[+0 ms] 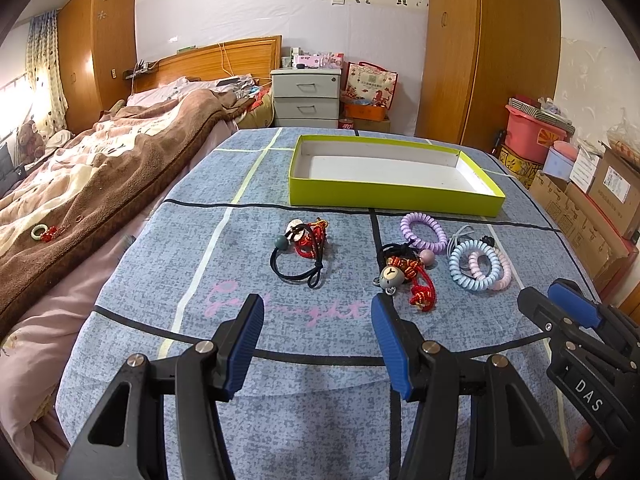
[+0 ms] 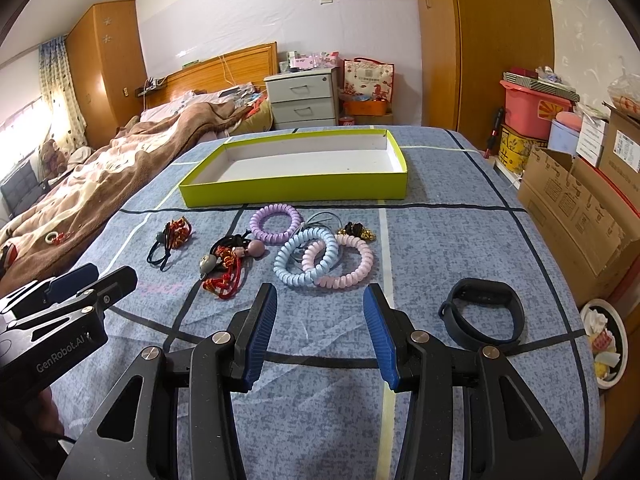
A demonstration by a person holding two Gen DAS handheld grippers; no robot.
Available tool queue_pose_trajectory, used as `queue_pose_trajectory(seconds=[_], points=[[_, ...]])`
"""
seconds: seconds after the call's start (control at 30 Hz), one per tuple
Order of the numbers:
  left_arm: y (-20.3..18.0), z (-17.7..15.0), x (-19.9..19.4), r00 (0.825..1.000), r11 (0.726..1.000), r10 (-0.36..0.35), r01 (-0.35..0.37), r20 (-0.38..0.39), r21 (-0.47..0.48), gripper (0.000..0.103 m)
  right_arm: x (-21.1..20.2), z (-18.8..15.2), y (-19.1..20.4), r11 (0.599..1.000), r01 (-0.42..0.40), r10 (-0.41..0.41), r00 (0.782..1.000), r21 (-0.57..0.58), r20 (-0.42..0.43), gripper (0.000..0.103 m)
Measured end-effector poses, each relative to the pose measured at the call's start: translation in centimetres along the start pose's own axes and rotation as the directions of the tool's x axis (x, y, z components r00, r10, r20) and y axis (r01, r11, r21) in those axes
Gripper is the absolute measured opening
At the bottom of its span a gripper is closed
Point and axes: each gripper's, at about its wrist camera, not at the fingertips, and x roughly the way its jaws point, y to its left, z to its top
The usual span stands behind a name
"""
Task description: Organize jewelry
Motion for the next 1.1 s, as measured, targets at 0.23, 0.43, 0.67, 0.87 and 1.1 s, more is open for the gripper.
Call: queue_pose_trajectory(seconds=[0.23, 0.43, 0.67, 0.87, 1.1], points=[[0.1, 0.0, 0.0, 1.0, 1.0, 0.001, -0.001, -0.001, 0.0, 0.058, -0.1, 0.0, 0.0, 1.0, 0.0, 0.0, 1.0, 0.0, 0.001, 0.046], [0.1, 0.0, 0.1, 1.0, 1.0, -0.001, 0.001, -0.001, 0.001, 0.058, -0.1, 0.0, 0.0, 1.0, -0.004, 0.004, 1.0, 0.001, 0.001, 0.046], [2.1, 0.3, 1.3, 0.995, 0.994, -0.099, 0.097, -0.031, -0.047, 0.058, -1.2, 0.5, -3.7, 0.998, -0.019, 0.018, 1.0, 0.053, 0.025, 0.046], [3.5, 1.0, 2.5, 0.992, 0.993, -0.117, 0.116, -0.042, -0.026, 0.058, -1.0, 1.3, -8.8, 0.988, 0.118, -0.117, 0.993, 0.099, -0.019, 0.062], [4.9, 1.1, 4.3, 0.98, 0.984, -0.167, 0.16, -0.103, -0.074, 0.058, 0.6, 0.9, -10.8, 0.981, 0.178, -0.17, 0.98, 0.078, -0.102, 0.062]])
